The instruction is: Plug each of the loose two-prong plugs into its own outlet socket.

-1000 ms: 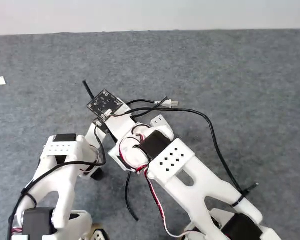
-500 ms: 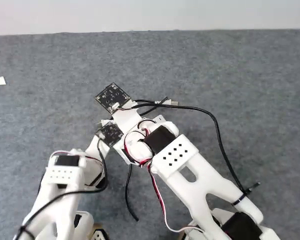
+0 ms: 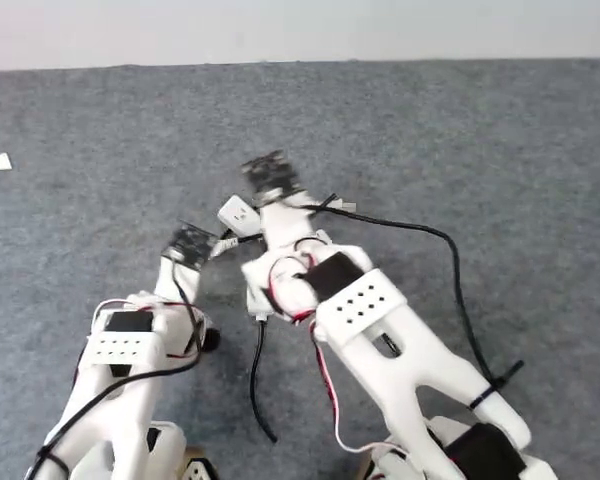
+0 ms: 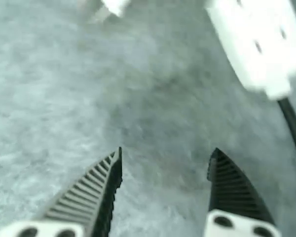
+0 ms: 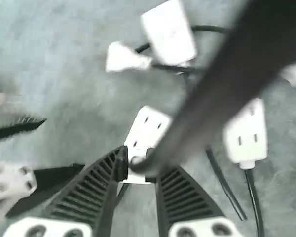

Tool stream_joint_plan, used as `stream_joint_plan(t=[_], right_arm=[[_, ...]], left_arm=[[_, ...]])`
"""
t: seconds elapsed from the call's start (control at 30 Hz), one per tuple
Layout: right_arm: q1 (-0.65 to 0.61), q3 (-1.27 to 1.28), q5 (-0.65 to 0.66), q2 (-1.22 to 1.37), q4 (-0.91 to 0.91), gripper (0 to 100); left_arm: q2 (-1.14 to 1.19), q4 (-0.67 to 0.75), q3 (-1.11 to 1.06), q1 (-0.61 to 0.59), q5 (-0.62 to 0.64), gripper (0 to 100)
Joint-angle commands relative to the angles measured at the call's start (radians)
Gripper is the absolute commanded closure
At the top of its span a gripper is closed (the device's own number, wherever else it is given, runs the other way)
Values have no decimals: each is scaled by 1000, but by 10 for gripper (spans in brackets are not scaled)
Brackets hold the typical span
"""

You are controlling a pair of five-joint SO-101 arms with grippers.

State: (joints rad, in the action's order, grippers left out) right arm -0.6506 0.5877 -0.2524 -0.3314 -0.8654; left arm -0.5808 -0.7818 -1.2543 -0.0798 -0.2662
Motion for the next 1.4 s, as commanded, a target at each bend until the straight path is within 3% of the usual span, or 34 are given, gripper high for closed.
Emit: stream_joint_plan(t=[0.0, 0.27, 0.63, 0.9, 1.1, 1.37], right_arm=[[45, 15, -58, -5, 119, 991], [47, 126, -57, -5, 326, 990], [51, 187, -55, 117, 565, 990], [51, 189, -55, 120, 553, 990], [45, 210, -58, -36, 435, 990], [45, 296, -66, -90, 437, 991]], left_arm=[[-31, 100, 15, -29, 123, 732], [-140, 193, -79, -26, 176, 732], [-319, 193, -174, -29, 172, 732], [-325, 193, -176, -31, 173, 732], [-325, 193, -176, -31, 173, 732], [-325, 193, -176, -31, 173, 732]])
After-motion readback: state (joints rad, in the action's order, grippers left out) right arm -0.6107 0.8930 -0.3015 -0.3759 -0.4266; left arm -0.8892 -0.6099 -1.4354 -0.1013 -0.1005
